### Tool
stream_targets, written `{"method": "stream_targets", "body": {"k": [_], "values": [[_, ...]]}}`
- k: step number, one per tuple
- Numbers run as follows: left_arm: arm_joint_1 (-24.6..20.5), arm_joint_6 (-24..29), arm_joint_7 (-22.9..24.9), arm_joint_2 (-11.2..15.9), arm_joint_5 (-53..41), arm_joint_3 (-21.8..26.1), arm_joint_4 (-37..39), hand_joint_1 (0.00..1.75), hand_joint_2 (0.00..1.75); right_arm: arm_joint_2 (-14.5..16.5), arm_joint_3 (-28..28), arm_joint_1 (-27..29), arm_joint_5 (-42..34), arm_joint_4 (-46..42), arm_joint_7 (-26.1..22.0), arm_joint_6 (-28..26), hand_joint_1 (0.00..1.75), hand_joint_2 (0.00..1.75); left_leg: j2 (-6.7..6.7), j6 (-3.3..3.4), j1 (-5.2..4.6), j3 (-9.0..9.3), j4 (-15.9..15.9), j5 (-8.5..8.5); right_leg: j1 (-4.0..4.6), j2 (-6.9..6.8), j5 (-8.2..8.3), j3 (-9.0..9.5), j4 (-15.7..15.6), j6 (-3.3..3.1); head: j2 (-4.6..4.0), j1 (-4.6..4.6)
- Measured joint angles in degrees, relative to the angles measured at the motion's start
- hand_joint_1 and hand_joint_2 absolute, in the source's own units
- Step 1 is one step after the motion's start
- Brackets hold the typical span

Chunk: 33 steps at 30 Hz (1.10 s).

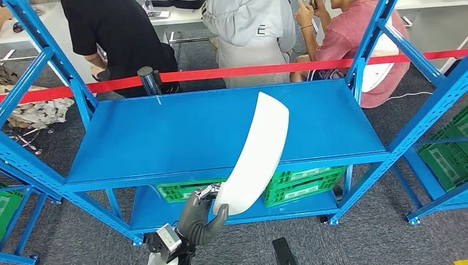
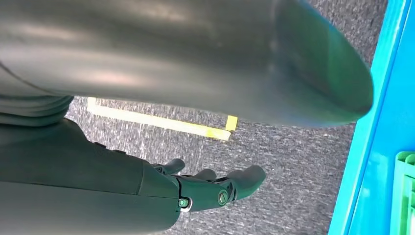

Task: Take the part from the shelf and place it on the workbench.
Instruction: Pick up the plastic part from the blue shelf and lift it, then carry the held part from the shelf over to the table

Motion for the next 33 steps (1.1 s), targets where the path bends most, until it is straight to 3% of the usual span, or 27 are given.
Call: {"method": "stream_targets", "body": {"k": [2, 3, 4, 5, 8, 10, 14, 16, 18, 19, 20, 21, 23, 25, 28, 30, 33], "values": [[0.08, 0.0, 0.0, 0.08, 0.0, 0.0, -0.08, 1.75, 1.75, 0.0, -0.22, 0.06, -0.1, 0.0, 0.08, 0.41, 0.0, 0.0, 0.15, -0.25, 0.01, -3.52, 7.92, -4.2, 0.15, -0.14, -0.07, -0.05, 0.04, -0.34, 0.0, -0.45], [0.17, 0.0, 0.0, 0.16, 0.0, 0.0, -0.07, 1.75, 1.75, -0.01, -0.34, 0.1, -0.11, 0.0, 0.15, 0.47, 0.0, 0.0, 0.15, -0.27, 0.01, -5.25, 11.68, -5.71, 0.27, -0.2, -0.12, -0.07, 0.09, -0.43, 0.0, -0.55], [0.26, 0.0, 0.0, 0.25, 0.0, 0.0, -0.07, 1.75, 1.75, -0.01, -0.49, 0.13, -0.13, 0.01, 0.25, 0.49, 0.0, 0.0, 0.15, -0.18, 0.01, -6.21, 13.71, -6.12, 0.38, -0.22, -0.18, -0.07, 0.16, -0.49, 0.0, -0.6], [0.33, 0.0, 0.0, 0.32, 0.0, 0.0, -0.07, 1.75, 1.75, -0.01, -0.62, 0.14, -0.15, 0.01, 0.34, 0.48, 0.0, 0.0, 0.15, -0.01, 0.0, -6.03, 13.39, -5.37, 0.47, -0.21, -0.25, -0.06, 0.25, -0.5, 0.0, -0.61], [0.3, 0.0, 0.0, 0.37, 0.0, 0.0, -0.21, 1.75, 1.75, 0.0, -0.84, 0.08, -0.2, 0.02, 0.51, 0.48, 0.0, 0.0, 0.2, 0.85, -0.24, -0.64, 2.42, 0.02, 0.65, -0.06, -0.57, 0.14, 0.58, -0.16, 0.0, -0.65], [0.26, 0.0, 0.0, 0.37, 0.0, 0.0, -0.34, 1.75, 1.75, 0.0, -0.87, 0.04, -0.23, 0.01, 0.55, 0.5, 0.0, 0.0, 0.22, 1.28, -0.59, 1.34, -1.94, 1.34, 0.72, -0.03, -0.83, 0.17, 0.75, 0.48, 0.0, -0.67], [0.24, -0.03, 0.0, 0.29, 0.0, 0.02, -0.42, 1.75, 1.75, 0.09, -0.89, -0.09, -0.25, 0.02, 0.67, 0.56, 0.0, 0.0, 0.08, 2.46, -0.71, 1.33, -1.9, 1.27, 0.59, -0.11, -1.86, -0.25, 2.06, 1.92, 0.0, -0.47], [0.23, -0.07, 0.0, 0.2, 0.0, 0.03, -0.45, 1.75, 1.75, 0.09, -0.9, -0.18, -0.25, 0.02, 0.7, 0.56, 0.0, 0.0, 0.16, 3.11, -0.65, 1.31, -1.73, 1.25, 0.55, -0.08, -4.88, -2.79, 7.48, 2.25, 0.0, -0.05], [0.28, -0.1, 0.01, 0.17, 0.0, 0.04, -0.4, 1.75, 1.75, 0.08, -0.91, -0.15, -0.25, 0.02, 0.75, 0.58, 0.0, 0.0, 0.23, 3.55, -0.87, 0.91, -1.06, 0.94, 0.68, -0.07, -8.29, -6.93, 15.41, 2.37, 0.0, 0.3], [0.32, -0.13, 0.02, 0.17, 0.0, 0.04, -0.37, 1.75, 1.75, 0.06, -0.92, -0.1, -0.25, 0.02, 0.79, 0.6, 0.0, 0.0, 0.22, 3.68, -0.99, 0.68, -0.63, 0.74, 0.72, -0.07, -8.82, -8.38, 17.94, 2.37, 0.0, 0.38], [0.34, -0.17, 0.03, 0.16, 0.01, 0.04, -0.36, 1.75, 1.75, 0.04, -0.93, -0.05, -0.27, 0.02, 0.81, 0.62, 0.0, 0.0, 0.18, 3.73, -1.07, 0.48, -0.16, 0.5, 0.77, -0.07, -8.24, -8.83, 18.42, 2.29, 0.0, 0.42], [0.35, -0.23, 0.04, 0.15, 0.01, 0.04, -0.36, 1.75, 1.75, 0.03, -0.94, -0.03, -0.3, 0.02, 0.82, 0.63, 0.0, 0.0, 0.13, 3.71, -1.11, 0.34, 0.35, 0.21, 0.82, -0.07, -6.7, -8.12, 16.66, 2.15, 0.0, 0.47], [0.33, -0.41, 0.05, 0.1, 0.02, 0.04, -0.39, 1.75, 1.75, 0.02, -0.96, -0.08, -0.46, 0.02, 0.81, 0.63, 0.0, 0.0, 0.03, 3.42, -1.21, 0.12, 1.43, -0.48, 0.96, -0.09, -3.36, -4.85, 9.86, 1.73, 0.0, 0.58], [0.3, -0.58, 0.06, 0.06, 0.02, 0.05, -0.44, 1.75, 1.75, 0.03, -1.0, -0.19, -0.62, 0.02, 0.77, 0.61, 0.0, 0.0, -0.06, 2.86, -1.39, -0.19, 2.32, -1.1, 1.17, -0.06, -2.3, -3.06, 5.9, 1.14, 0.0, 0.64], [0.26, -0.69, 0.07, 0.04, 0.03, 0.05, -0.53, 1.75, 1.75, 0.06, -1.12, -0.18, -0.69, 0.02, 0.74, 0.56, 0.0, 0.0, -0.03, 1.9, -1.38, -0.45, 2.76, -1.51, 1.31, 0.03, -2.45, -3.2, 5.64, 0.09, 0.0, 0.52], [0.21, -0.7, 0.07, 0.05, 0.03, 0.05, -0.59, 1.75, 1.75, 0.11, -1.2, -0.21, -0.69, 0.02, 0.73, 0.57, 0.0, 0.0, 0.05, 1.22, -1.25, -1.29, 4.76, -2.95, 1.1, 0.0, -2.33, -3.15, 5.48, -0.65, 0.0, 0.18], [0.2, -0.7, 0.07, 0.1, 0.04, 0.05, -0.61, 1.75, 1.75, 0.14, -1.27, -0.19, -0.7, 0.02, 0.73, 0.56, 0.0, 0.0, 0.11, 0.41, -0.93, -5.6, 14.01, -7.77, 1.01, -0.14, -2.36, -3.22, 5.52, -1.16, 0.0, -0.52]]}}
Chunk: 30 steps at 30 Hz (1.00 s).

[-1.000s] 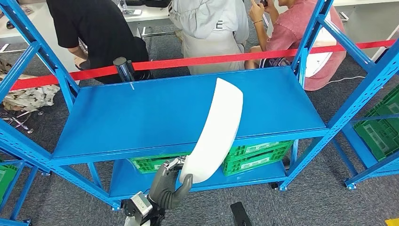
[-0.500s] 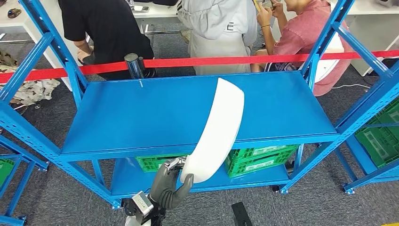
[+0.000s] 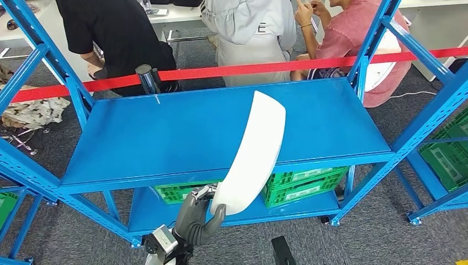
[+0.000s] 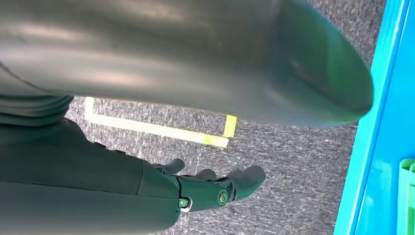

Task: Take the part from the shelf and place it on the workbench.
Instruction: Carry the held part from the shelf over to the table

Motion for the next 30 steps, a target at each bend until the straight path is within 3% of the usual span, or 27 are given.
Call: {"method": "stream_targets", "body": {"k": [2, 3, 6, 8, 11, 12, 14, 16, 17, 18, 21, 23, 27, 28, 30], "values": [[0.04, 0.0, 0.0, 0.05, 0.0, 0.0, 0.09, 1.75, 1.75, -0.01, -0.03, 0.06, -0.01, 0.0, 0.01, -0.01, 0.0, 0.0, 0.02, -0.24, 0.19, -1.81, 3.64, -0.59, -0.01, -0.03, -0.06, -0.08, 0.12, -0.01, 0.0, -0.07], [0.02, -0.01, 0.0, 0.06, 0.0, 0.0, 0.12, 1.75, 1.75, -0.02, -0.03, 0.07, -0.01, 0.0, 0.02, -0.01, 0.0, 0.0, 0.03, -0.25, 0.27, -1.33, 2.51, 0.66, -0.03, 0.0, -0.11, -0.06, 0.18, 0.05, 0.0, -0.08], [-0.12, -0.03, 0.01, 0.03, 0.01, 0.0, 0.11, 1.75, 1.75, 0.0, -0.03, 0.04, -0.02, 0.0, 0.06, 0.03, 0.0, 0.0, 0.09, 0.17, 0.3, 3.31, -7.59, 5.59, -0.04, 0.11, -0.35, 0.12, 0.37, 0.62, 0.0, -0.17], [-0.17, -0.07, 0.02, 0.01, 0.04, 0.01, 0.1, 1.75, 1.75, 0.01, -0.04, -0.01, -0.09, 0.0, 0.13, 0.1, 0.0, 0.0, 0.05, 0.84, 0.11, 4.51, -10.58, 6.22, 0.07, 0.12, -0.35, 0.02, 0.44, 1.4, 0.0, -0.12], [-0.21, -0.16, 0.02, -0.06, 0.1, 0.02, 0.03, 1.75, 1.75, 0.02, -0.05, -0.06, 0.1, 0.0, -0.08, -0.03, 0.0, 0.0, -0.03, 2.25, -0.01, 4.58, -11.04, 6.57, -0.1, 0.09, -0.44, -0.09, 0.64, 2.66, 0.0, 0.1], [-0.28, -0.22, 0.02, -0.12, 0.13, 0.02, -0.01, 1.75, 1.75, 0.02, -0.04, -0.08, 0.25, 0.0, -0.18, -0.1, 0.0, 0.0, 0.0, 2.71, 0.04, 4.68, -11.29, 6.75, -0.14, 0.09, -1.09, -0.47, 1.55, 2.92, 0.0, 0.17], [-0.38, -0.39, 0.02, -0.24, 0.22, 0.02, -0.03, 1.75, 1.75, 0.01, -0.05, -0.07, 0.42, 0.0, -0.2, -0.13, 0.0, 0.0, 0.08, 3.31, 0.07, 4.72, -11.53, 6.93, -0.11, 0.1, -3.95, -2.75, 6.46, 3.16, 0.0, 0.6], [-0.39, -0.5, 0.03, -0.28, 0.31, 0.02, 0.07, 1.75, 1.75, -0.01, -0.05, 0.04, 0.32, 0.0, 0.0, 0.03, 0.0, 0.0, 0.11, 3.53, -0.08, 4.59, -11.52, 6.94, -0.06, 0.12, -6.66, -5.94, 12.88, 3.24, 0.0, 0.97], [-0.39, -0.52, 0.04, -0.28, 0.33, 0.02, 0.14, 1.75, 1.75, -0.02, -0.05, 0.1, 0.12, 0.0, 0.09, 0.26, 0.0, 0.0, 0.1, 3.57, -0.14, 4.56, -11.52, 6.94, -0.05, 0.11, -6.76, -6.7, 14.35, 3.21, 0.0, 1.02], [-0.38, -0.54, 0.04, -0.28, 0.34, 0.02, 0.2, 1.75, 1.75, -0.03, -0.06, 0.13, -0.14, 0.0, 0.13, 0.58, 0.0, 0.0, 0.08, 3.58, -0.17, 4.56, -11.51, 6.95, -0.04, 0.11, -5.82, -6.44, 13.76, 3.14, 0.0, 1.07], [-0.42, -0.58, 0.04, -0.32, 0.36, 0.02, 0.24, 1.75, 1.75, -0.03, -0.15, 0.06, -0.91, 0.0, 0.09, 1.26, 0.0, 0.0, 0.03, 3.27, -0.31, 4.66, -11.4, 6.9, 0.07, 0.09, -1.03, -1.39, 3.7, 2.66, 0.0, 1.26], [-0.46, -0.6, 0.04, -0.36, 0.37, 0.02, 0.22, 1.75, 1.75, -0.04, -0.28, -0.03, -1.02, 0.0, 0.11, 1.27, 0.0, 0.0, -0.01, 2.64, -0.48, 4.62, -11.46, 6.96, 0.26, 0.12, -0.12, 0.28, -0.04, 2.22, 0.0, 1.27], [-0.67, -0.66, 0.04, -0.49, 0.37, 0.03, 0.09, 1.75, 1.75, 0.0, -0.5, -0.07, -1.03, 0.0, 0.1, 1.27, 0.0, 0.0, -0.02, 1.22, -0.47, 4.37, -11.1, 6.52, 0.02, 0.14, 0.34, 0.4, -0.92, 0.92, 0.0, 1.01], [-0.78, -0.66, 0.04, -0.5, 0.37, 0.03, 0.08, 1.75, 1.75, 0.03, -0.54, -0.1, -1.07, 0.0, 0.08, 1.28, 0.0, 0.0, 0.0, 0.89, -0.43, 3.63, -9.4, 5.43, -0.15, 0.09, 0.48, 0.53, -1.18, 0.61, 0.0, 0.78], [-0.93, -0.67, 0.04, -0.47, 0.38, 0.02, 0.14, 1.75, 1.75, 0.03, -0.65, -0.1, -1.2, 0.0, 0.05, 1.29, 0.0, 0.0, 0.03, 0.37, -0.18, 0.71, -3.1, 2.14, -0.25, -0.02, 0.56, 0.62, -1.3, 0.31, 0.0, 0.25]]}}
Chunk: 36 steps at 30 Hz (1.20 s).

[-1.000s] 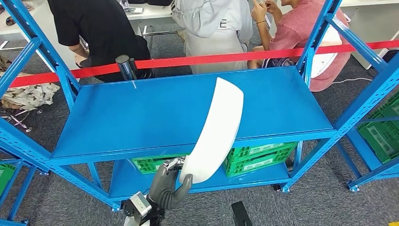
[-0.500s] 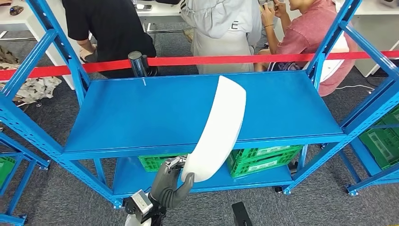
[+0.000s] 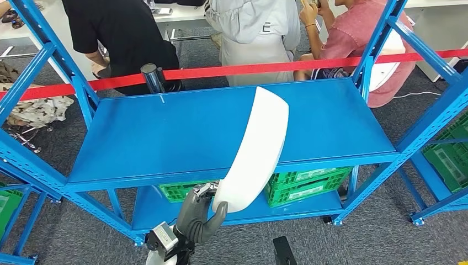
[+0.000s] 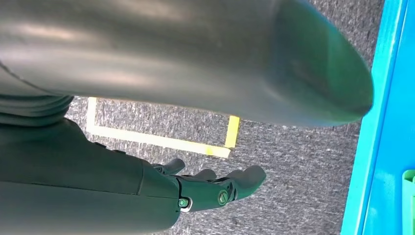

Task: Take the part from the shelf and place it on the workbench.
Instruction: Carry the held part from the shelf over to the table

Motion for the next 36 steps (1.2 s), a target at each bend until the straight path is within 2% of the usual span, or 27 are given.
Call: {"method": "stream_targets", "body": {"k": [1, 2, 3, 4, 5, 7, 8, 11, 12, 14, 16, 17, 18, 19, 21, 22, 23, 26, 28, 30, 32, 33, 34, 35, 36], "values": [[-0.01, -0.01, 0.0, 0.03, 0.01, 0.01, 0.07, 1.75, 1.75, -0.01, -0.1, 0.03, -0.08, 0.0, 0.0, 0.01, 0.0, 0.0, 0.01, -0.18, 0.12, -1.56, 3.35, -1.32, -0.01, -0.03, -0.01, -0.02, 0.01, -0.03, 0.0, -0.13], [0.0, -0.01, 0.01, 0.06, 0.01, 0.0, 0.15, 1.75, 1.75, -0.02, -0.2, 0.06, -0.14, 0.0, 0.0, 0.02, 0.0, 0.0, 0.01, -0.3, 0.21, -2.51, 5.42, -1.78, -0.01, -0.05, -0.02, -0.02, 0.02, -0.04, 0.0, -0.19], [0.01, -0.01, 0.01, 0.08, 0.01, 0.0, 0.21, 1.75, 1.75, -0.03, -0.28, 0.08, -0.2, 0.0, -0.01, 0.04, 0.0, 0.0, 0.01, -0.35, 0.28, -2.46, 5.44, -1.15, -0.03, -0.04, -0.02, 0.0, 0.02, -0.03, 0.0, -0.22], [0.0, -0.01, 0.01, 0.09, 0.01, 0.0, 0.26, 1.75, 1.75, -0.03, -0.34, 0.09, -0.22, 0.0, -0.02, 0.07, 0.0, 0.0, 0.02, -0.33, 0.34, -1.31, 3.22, 0.4, -0.07, -0.01, -0.02, 0.08, 0.03, 0.01, 0.0, -0.25], [-0.03, -0.01, 0.02, 0.08, 0.01, 0.0, 0.26, 1.75, 1.75, -0.03, -0.37, 0.08, -0.25, 0.0, -0.04, 0.09, 0.0, 0.0, 0.03, -0.24, 0.38, 0.71, -0.67, 2.4, -0.11, 0.02, -0.02, 0.18, 0.03, 0.1, 0.0, -0.27], [-0.11, -0.01, 0.02, 0.05, 0.01, -0.01, 0.25, 1.75, 1.75, -0.03, -0.4, 0.04, -0.34, 0.0, -0.07, 0.16, 0.0, 0.0, 0.03, 0.18, 0.24, 4.11, -7.63, 4.76, -0.06, 0.1, 0.0, 0.28, 0.01, 0.65, 0.0, -0.32], [-0.14, -0.01, 0.02, 0.03, 0.01, -0.01, 0.24, 1.75, 1.75, -0.03, -0.42, 0.03, -0.42, 0.0, -0.07, 0.23, 0.0, 0.0, 0.01, 0.51, 0.12, 4.84, -9.34, 5.07, 0.0, 0.13, 0.07, 0.3, -0.08, 1.07, 0.0, -0.3], [-0.14, -0.03, 0.02, -0.03, 0.01, 0.0, 0.19, 1.75, 1.75, -0.02, -0.44, 0.0, -0.65, 0.0, -0.08, 0.4, 0.0, 0.0, -0.07, 1.79, -0.06, 4.97, -10.22, 5.4, -0.09, 0.13, 0.37, 0.41, -0.54, 2.35, 0.0, -0.17], [-0.15, -0.05, 0.02, -0.07, 0.01, 0.01, 0.15, 1.75, 1.75, -0.02, -0.44, -0.02, -0.69, 0.0, -0.09, 0.42, 0.0, 0.0, -0.06, 2.22, 0.02, 5.15, -10.58, 5.66, -0.13, 0.12, 0.03, 0.24, -0.08, 2.66, 0.0, -0.08], [-0.19, -0.1, 0.02, -0.17, 0.02, 0.02, 0.11, 1.75, 1.75, -0.04, -0.45, -0.05, -0.74, 0.0, -0.09, 0.46, 0.0, 0.0, 0.04, 2.84, 0.24, 5.48, -11.22, 6.11, -0.11, 0.14, -2.35, -1.52, 3.75, 3.06, 0.0, 0.36], [-0.18, -0.15, 0.02, -0.18, 0.03, 0.02, 0.19, 1.75, 1.75, -0.07, -0.51, 0.03, -0.78, 0.0, -0.09, 0.52, 0.0, 0.0, 0.11, 3.04, 0.16, 5.37, -11.3, 6.19, -0.01, 0.15, -5.56, -4.85, 10.48, 3.24, 0.0, 0.78], [-0.14, -0.18, 0.02, -0.17, 0.03, 0.02, 0.25, 1.75, 1.75, -0.08, -0.55, 0.11, -0.81, 0.0, -0.09, 0.57, 0.0, 0.0, 0.12, 3.07, 0.11, 5.33, -11.28, 6.19, 0.01, 0.14, -6.27, -6.09, 12.97, 3.26, 0.0, 0.86], [-0.11, -0.2, 0.02, -0.16, 0.03, 0.02, 0.31, 1.75, 1.75, -0.09, -0.6, 0.19, -0.83, 0.0, -0.09, 0.62, 0.0, 0.0, 0.1, 3.08, 0.07, 5.33, -11.26, 6.18, 0.04, 0.14, -5.9, -6.4, 13.57, 3.21, 0.0, 0.92], [-0.1, -0.22, 0.02, -0.16, 0.03, 0.02, 0.34, 1.75, 1.75, -0.1, -0.64, 0.23, -0.85, 0.0, -0.09, 0.66, 0.0, 0.0, 0.07, 3.06, 0.05, 5.38, -11.25, 6.18, 0.07, 0.14, -4.53, -5.59, 11.95, 3.11, 0.0, 0.98], [-0.11, -0.26, 0.02, -0.17, 0.03, 0.02, 0.32, 1.75, 1.75, -0.1, -0.71, 0.18, -0.82, 0.0, -0.08, 0.66, 0.0, 0.0, 0.03, 2.92, 0.03, 5.49, -11.17, 6.12, 0.16, 0.12, -1.02, -1.78, 4.49, 2.68, 0.0, 1.13], [-0.12, -0.27, 0.02, -0.17, 0.03, 0.02, 0.31, 1.75, 1.75, -0.09, -0.72, 0.11, -0.74, 0.0, -0.07, 0.56, 0.0, 0.0, 0.0, 2.71, -0.07, 5.47, -11.09, 6.05, 0.29, 0.11, 0.1, -0.18, 1.2, 2.41, 0.0, 1.18], [-0.12, -0.28, 0.02, -0.17, 0.03, 0.02, 0.29, 1.75, 1.75, -0.09, -0.72, 0.06, -0.63, 0.0, -0.06, 0.36, 0.0, 0.0, -0.02, 2.41, -0.15, 5.45, -11.06, 6.02, 0.42, 0.11, 0.57, 0.75, -0.79, 2.13, 0.0, 1.19], [-0.1, -0.32, 0.02, -0.16, 0.03, 0.02, 0.14, 1.75, 1.75, -0.05, -0.72, 0.01, -0.16, 0.0, -0.17, -0.3, 0.0, 0.0, -0.06, 1.37, -0.25, 5.46, -11.36, 6.11, 0.52, 0.15, 0.84, 0.98, -1.79, 1.23, 0.0, 1.15], [-0.13, -0.33, 0.02, -0.15, 0.03, 0.02, 0.0, 1.75, 1.75, 0.01, -0.72, -0.02, 0.11, 0.0, -0.38, -0.38, 0.0, 0.0, -0.04, 0.72, -0.23, 4.87, -9.97, 5.06, 0.2, 0.1, 1.12, 1.15, -2.2, 0.53, 0.0, 0.88], [-0.1, -0.33, 0.02, -0.1, 0.03, 0.02, -0.03, 1.75, 1.75, 0.04, -0.72, -0.02, 0.31, 0.0, -0.61, -0.44, 0.0, 0.0, 0.0, 0.18, -0.07, 2.36, -4.36, 1.92, 0.03, 0.02, 1.22, 1.24, -2.4, 0.09, 0.0, 0.33], [0.03, -0.33, 0.02, 0.07, 0.03, 0.02, 0.05, 1.75, 1.75, 0.02, -0.72, 0.03, 0.42, 0.0, -0.62, -0.59, 0.0, 0.0, 0.0, -0.16, 0.14, -0.86, 2.46, -0.84, 0.02, -0.04, 1.22, 1.18, -2.4, -0.01, 0.0, 0.01], [0.08, -0.33, 0.02, 0.16, 0.03, 0.02, 0.1, 1.75, 1.75, 0.02, -0.72, 0.06, 0.46, 0.0, -0.46, -0.73, 0.0, 0.0, 0.01, -0.24, 0.21, -1.5, 3.82, -0.87, 0.01, -0.05, 1.22, 1.18, -2.4, -0.01, 0.0, -0.04], [0.1, -0.32, 0.02, 0.24, 0.03, 0.02, 0.13, 1.75, 1.75, 0.03, -0.72, 0.06, 0.47, 0.0, -0.23, -0.85, 0.0, 0.0, 0.01, -0.25, 0.26, -1.04, 2.91, 0.2, -0.01, -0.03, 1.22, 1.22, -2.4, 0.0, 0.0, -0.09], [0.09, -0.32, 0.02, 0.27, 0.03, 0.02, 0.13, 1.75, 1.75, 0.05, -0.72, 0.05, 0.31, 0.0, 0.11, -0.84, 0.0, 0.0, 0.03, -0.23, 0.34, 0.55, -0.25, 2.11, -0.07, 0.0, 1.2, 1.3, -2.38, 0.05, 0.0, -0.14], [0.07, -0.32, 0.02, 0.29, 0.04, 0.02, 0.13, 1.75, 1.75, 0.06, -0.73, 0.01, 0.03, -0.01, 0.54, -0.64, 0.0, 0.0, 0.04, -0.52, 0.52, 2.6, -4.45, 3.89, 0.02, 0.03, 1.15, 1.36, -2.31, 0.14, 0.0, -0.19]]}}
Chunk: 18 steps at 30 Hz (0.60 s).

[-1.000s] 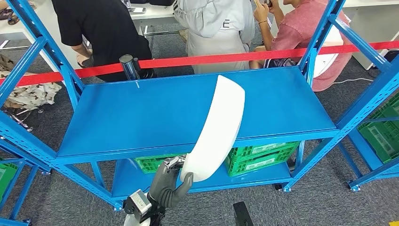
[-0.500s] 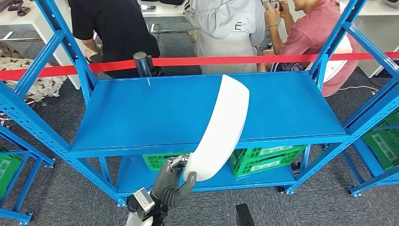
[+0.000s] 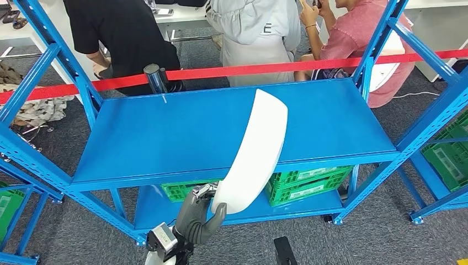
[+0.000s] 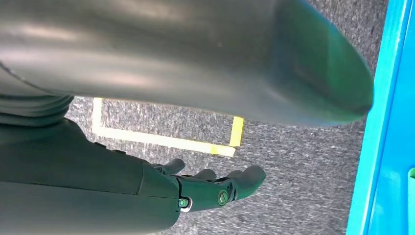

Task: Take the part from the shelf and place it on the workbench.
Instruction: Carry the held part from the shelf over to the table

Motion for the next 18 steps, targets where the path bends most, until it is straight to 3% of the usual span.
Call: {"method": "stream_targets", "body": {"k": [2, 3, 5, 12, 18], "values": [[-0.05, -0.01, 0.0, -0.05, 0.01, 0.01, 0.01, 1.75, 1.75, -0.02, -0.02, -0.12, -0.68, 0.0, 0.67, 0.6, 0.0, 0.0, -0.22, -0.02, 0.32, 3.13, -6.29, 2.01, 0.39, 0.15, -0.16, -0.09, 0.31, 0.2, 0.0, -0.08], [-0.06, 0.0, 0.0, -0.08, 0.02, 0.01, 0.01, 1.75, 1.75, -0.04, -0.03, -0.16, -0.85, 0.0, 0.84, 0.7, 0.0, 0.0, -0.35, 0.05, 0.41, 3.58, -7.36, 2.16, 0.65, 0.22, -0.15, -0.17, 0.38, 0.3, 0.0, 0.05], [-0.04, 0.0, 0.0, -0.12, 0.05, 0.02, -0.01, 1.75, 1.75, -0.04, -0.04, -0.18, -0.77, 0.01, 0.62, 0.32, 0.0, 0.0, -0.49, 0.93, 0.27, 3.47, -7.43, 2.33, 0.79, 0.27, 0.11, -0.2, 0.14, 0.5, 0.0, 0.47], [-0.03, 0.01, 0.0, -0.13, 0.15, 0.02, -0.05, 1.75, 1.75, 0.04, -0.04, -0.27, -0.17, 0.01, -0.1, 0.23, 0.0, 0.0, -0.49, 1.6, -0.05, 3.34, -7.43, 2.46, 0.52, 0.26, 0.62, 0.06, -0.7, 1.48, 0.0, 0.64], [-0.03, 0.01, 0.0, -0.1, 0.15, 0.02, -0.11, 1.75, 1.75, 0.03, -0.04, -0.29, -1.23, 0.01, -0.22, 2.27, 0.0, 0.0, -0.49, 1.74, -0.11, 3.31, -7.44, 2.52, 0.47, 0.26, 0.74, 0.06, -0.78, 1.74, 0.0, 0.64]]}}
